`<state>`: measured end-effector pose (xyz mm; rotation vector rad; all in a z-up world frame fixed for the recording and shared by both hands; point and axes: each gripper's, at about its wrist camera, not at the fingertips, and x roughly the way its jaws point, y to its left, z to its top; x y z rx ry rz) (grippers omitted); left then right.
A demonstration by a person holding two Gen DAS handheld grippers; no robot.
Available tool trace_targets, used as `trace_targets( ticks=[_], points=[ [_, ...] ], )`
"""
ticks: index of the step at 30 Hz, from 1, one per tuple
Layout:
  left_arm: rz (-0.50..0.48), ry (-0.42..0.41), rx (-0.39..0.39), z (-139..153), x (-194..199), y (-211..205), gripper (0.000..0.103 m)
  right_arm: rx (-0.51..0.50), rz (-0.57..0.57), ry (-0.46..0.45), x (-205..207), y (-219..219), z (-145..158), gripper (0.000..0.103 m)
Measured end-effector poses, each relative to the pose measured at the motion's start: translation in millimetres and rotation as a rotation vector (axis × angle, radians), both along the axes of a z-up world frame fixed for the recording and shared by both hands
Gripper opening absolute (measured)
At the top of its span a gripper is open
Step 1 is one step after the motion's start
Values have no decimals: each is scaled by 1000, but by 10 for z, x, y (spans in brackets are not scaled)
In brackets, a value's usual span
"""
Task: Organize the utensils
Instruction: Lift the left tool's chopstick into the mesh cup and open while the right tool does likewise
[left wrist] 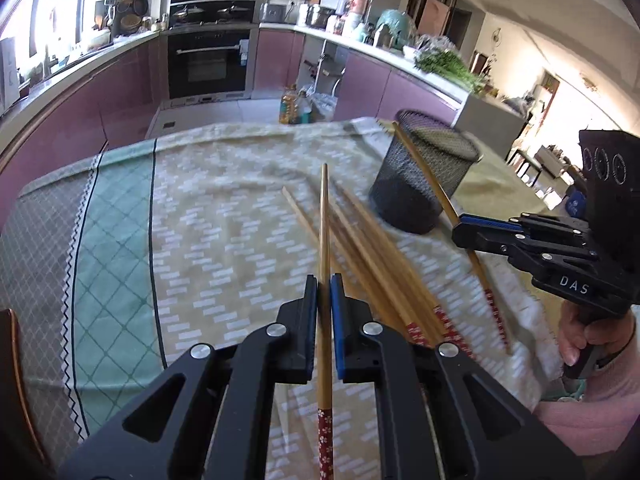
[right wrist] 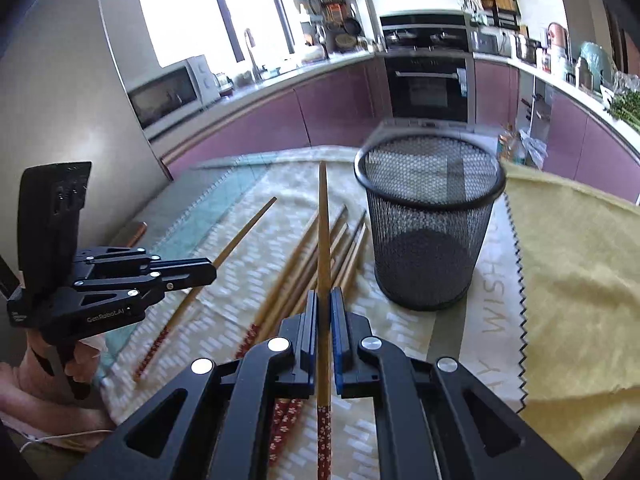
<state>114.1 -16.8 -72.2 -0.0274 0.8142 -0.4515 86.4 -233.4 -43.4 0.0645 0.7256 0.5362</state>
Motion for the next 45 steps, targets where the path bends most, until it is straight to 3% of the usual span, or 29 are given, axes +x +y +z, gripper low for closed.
trace_targets(
  ticks=[12,21,27,33,45],
  points=[
    [-106,-168,-175,882,-157,-57,7,123,-33,-187,-134,-345,581,6],
    [-142,-281,-278,1480,134,-269,8,142,-62,-310,92,-485,944,6],
    [-123,-335,-283,1720,402,-485,7,155,-116,-373,370,-593,1138,6],
    [-134,-274,-215,1554,690,-786,8,140,-157,-337,684,-624,981,6],
    [-200,-98,-94,833,1016,-1074,8,-2,-123,-66,1078,-449,386,6]
  ],
)
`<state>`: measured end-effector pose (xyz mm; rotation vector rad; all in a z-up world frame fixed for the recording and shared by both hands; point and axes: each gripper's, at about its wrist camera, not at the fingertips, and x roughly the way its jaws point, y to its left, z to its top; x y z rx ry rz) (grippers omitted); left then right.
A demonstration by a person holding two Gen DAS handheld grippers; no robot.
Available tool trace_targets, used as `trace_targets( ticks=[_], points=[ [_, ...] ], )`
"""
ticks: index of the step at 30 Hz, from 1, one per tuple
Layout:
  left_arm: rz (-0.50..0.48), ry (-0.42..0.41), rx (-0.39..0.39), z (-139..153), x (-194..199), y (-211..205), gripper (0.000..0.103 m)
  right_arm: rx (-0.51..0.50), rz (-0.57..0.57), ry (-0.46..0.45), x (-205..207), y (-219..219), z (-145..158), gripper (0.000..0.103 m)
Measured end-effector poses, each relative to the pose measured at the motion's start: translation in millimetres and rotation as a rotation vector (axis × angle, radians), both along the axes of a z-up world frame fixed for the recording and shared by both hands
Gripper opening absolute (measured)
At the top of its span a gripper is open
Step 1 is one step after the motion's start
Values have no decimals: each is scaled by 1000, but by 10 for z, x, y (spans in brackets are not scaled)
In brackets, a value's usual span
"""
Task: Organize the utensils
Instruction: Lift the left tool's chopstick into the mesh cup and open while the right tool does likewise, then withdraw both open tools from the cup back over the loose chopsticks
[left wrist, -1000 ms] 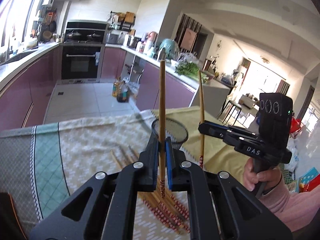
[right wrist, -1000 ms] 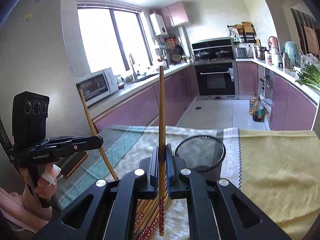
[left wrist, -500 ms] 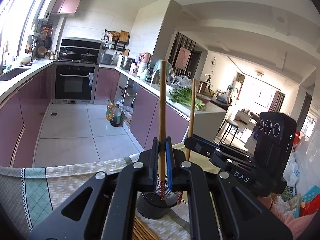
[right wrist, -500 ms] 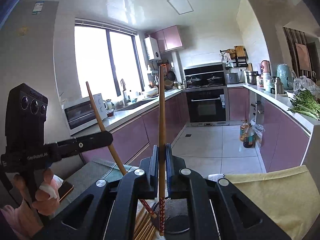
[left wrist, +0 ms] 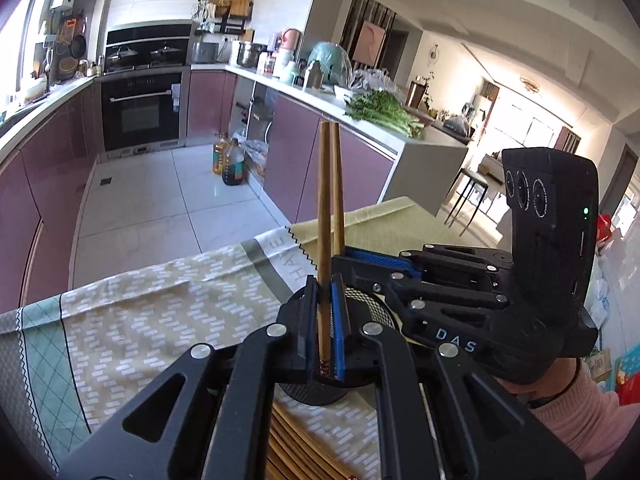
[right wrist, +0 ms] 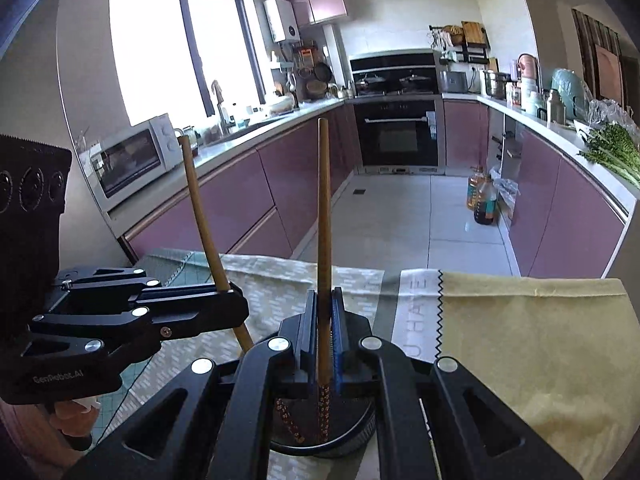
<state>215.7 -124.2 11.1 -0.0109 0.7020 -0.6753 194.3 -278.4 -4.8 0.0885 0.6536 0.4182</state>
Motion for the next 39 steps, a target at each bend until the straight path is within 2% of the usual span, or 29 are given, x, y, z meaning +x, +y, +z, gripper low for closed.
trace_targets(
  ticks=[6,9,13,14,15,16,19,21,25,31,35,39],
  points=[
    [38,27,22,-133,144,-25,12,-16,-23,21,37,58,-55,10],
    [71,-8,20,-153,103,65,23,-3,-39,6,-19,44,-49,16],
    [127,-85,24,-68,-105,258,33,-3,-41,-58,-243,39,35,24],
    [136,-109,28,-54,-190,325,34,-5,-34,-78,-318,43,56,31],
    [142,-124,29,-38,-261,384,40,-5,-23,-101,-405,35,86,36],
    [150,-141,34,-49,-353,460,46,-7,-6,-124,-511,43,112,37],
    [171,-156,85,-158,-563,627,47,-18,57,-162,-794,84,147,41],
    [183,-135,116,-284,-667,751,47,-31,105,-160,-957,144,100,41],
    [188,-48,152,-601,-764,904,47,-54,147,-105,-1090,263,-109,41],
    [177,57,158,-1021,-861,938,47,-56,154,56,-1071,400,-596,41],
    [163,101,169,-1172,-865,859,47,-61,140,125,-1034,443,-805,38],
    [160,126,174,-1231,-833,786,47,-58,143,156,-1009,443,-855,34]
  ],
)
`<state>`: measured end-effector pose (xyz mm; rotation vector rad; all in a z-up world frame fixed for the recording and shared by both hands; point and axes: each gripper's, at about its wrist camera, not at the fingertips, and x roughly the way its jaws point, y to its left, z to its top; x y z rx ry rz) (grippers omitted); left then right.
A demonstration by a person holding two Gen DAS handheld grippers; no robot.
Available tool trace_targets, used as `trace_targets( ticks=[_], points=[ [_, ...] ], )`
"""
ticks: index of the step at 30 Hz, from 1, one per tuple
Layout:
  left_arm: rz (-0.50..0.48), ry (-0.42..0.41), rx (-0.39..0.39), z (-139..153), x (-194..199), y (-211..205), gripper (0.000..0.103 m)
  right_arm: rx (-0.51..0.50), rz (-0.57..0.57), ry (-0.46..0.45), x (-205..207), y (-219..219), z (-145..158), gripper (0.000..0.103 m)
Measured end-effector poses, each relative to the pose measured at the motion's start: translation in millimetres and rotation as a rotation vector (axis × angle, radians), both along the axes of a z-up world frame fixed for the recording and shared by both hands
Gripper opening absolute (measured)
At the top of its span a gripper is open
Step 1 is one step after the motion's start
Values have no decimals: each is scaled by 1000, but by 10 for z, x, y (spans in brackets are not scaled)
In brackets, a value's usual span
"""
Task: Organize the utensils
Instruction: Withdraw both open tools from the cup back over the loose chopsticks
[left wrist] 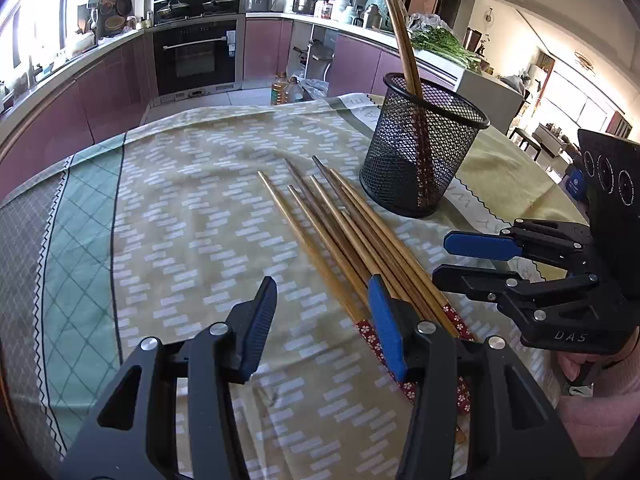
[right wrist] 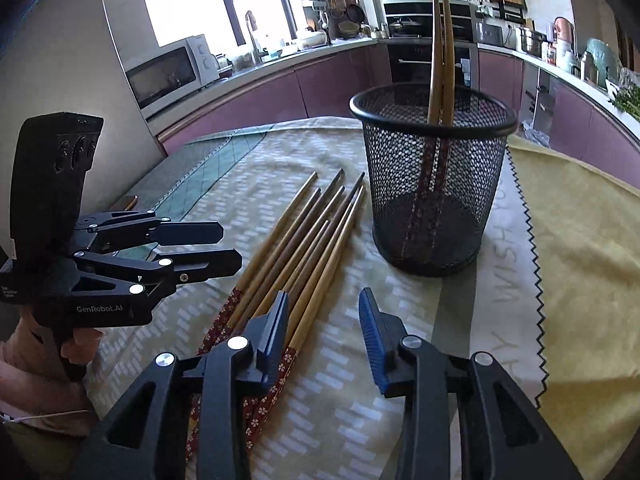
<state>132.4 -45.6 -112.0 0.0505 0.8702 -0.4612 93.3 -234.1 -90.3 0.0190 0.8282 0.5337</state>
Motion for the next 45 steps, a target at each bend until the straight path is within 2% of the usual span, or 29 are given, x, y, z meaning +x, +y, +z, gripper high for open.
trace_targets(
  ticks=[11,23,31,42,45],
  points=[
    [21,40,25,-89,127,-96,43,-26,-14,23,94,76,-15,29],
    [20,39,38,-106,155,-62,39,-33,-26,51,144,33,-50,27],
    [36,46,48,-97,125,50,37,-92,-26,36,140,132,-40,26],
    [34,50,87,-98,356,-61,36,-148,-22,27,357,319,-65,25],
    [47,37,104,-109,366,-95,29,-128,-30,34,387,316,-72,19]
  ],
)
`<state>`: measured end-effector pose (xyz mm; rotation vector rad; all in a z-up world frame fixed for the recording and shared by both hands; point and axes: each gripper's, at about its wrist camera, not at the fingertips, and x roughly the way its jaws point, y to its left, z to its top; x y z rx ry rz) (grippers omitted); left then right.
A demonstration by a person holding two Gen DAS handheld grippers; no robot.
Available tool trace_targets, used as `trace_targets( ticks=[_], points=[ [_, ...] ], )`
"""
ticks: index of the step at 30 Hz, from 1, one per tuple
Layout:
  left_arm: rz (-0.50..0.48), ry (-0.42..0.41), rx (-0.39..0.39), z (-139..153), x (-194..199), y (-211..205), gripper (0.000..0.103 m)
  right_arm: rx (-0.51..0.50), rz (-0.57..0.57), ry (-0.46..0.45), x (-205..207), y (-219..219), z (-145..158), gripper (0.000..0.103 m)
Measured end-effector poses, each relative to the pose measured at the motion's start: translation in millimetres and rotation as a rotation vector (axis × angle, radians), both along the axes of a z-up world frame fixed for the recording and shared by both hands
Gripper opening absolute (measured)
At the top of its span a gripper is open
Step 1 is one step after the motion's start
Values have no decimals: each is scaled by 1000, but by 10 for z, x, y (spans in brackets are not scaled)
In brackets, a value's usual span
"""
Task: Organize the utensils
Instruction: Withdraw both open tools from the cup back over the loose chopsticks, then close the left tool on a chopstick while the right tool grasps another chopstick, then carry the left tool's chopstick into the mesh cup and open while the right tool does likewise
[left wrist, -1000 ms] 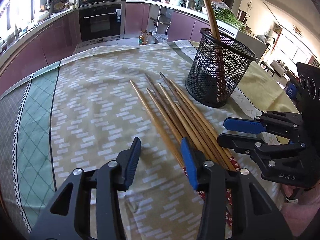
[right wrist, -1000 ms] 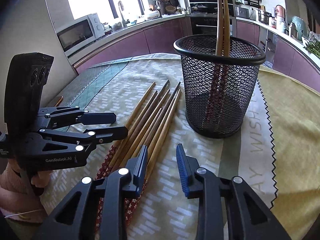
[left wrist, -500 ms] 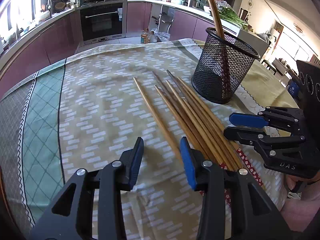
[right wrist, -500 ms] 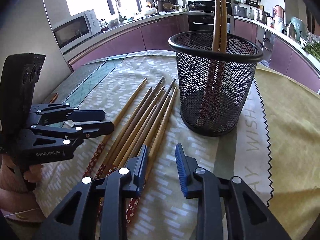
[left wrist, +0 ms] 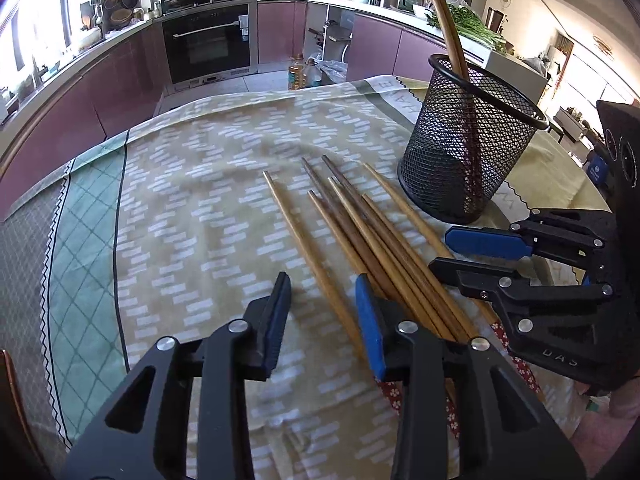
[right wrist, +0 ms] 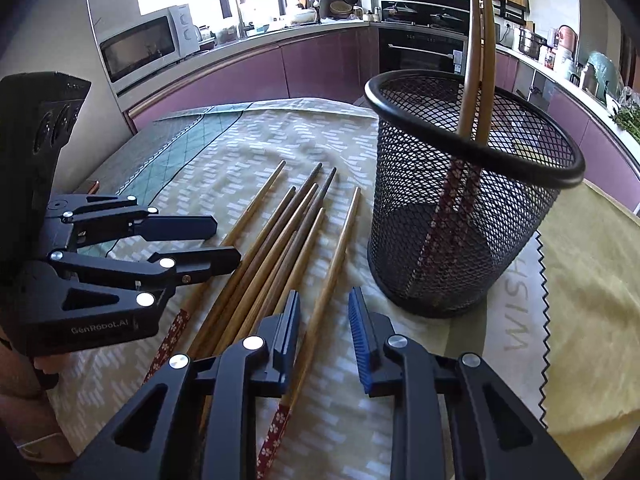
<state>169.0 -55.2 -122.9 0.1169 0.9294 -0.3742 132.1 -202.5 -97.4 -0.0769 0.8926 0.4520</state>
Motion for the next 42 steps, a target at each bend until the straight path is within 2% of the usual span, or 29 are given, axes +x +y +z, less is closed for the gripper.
trace_targets(
  ticks=[3,5,12,18,24,42],
  points=[
    [14,-6,-4,-3,-2,1,22,26,-8,10,19,-31,-2,11],
    [26,0,-22,-3,-10,26,15,37,-13,14,26,-48,-1,10],
    [54,-16,-26,-8,-79,34,8,103,-18,37,-11,-155,5,6],
    [62,-27,-31,25,-177,69,8,131,-7,26,-91,-197,56,6],
    [61,-45,-69,137,-291,152,8,161,13,-3,-182,-200,168,6],
    [-55,-82,-303,728,-575,321,8,238,37,-164,-470,-334,665,6]
  ],
)
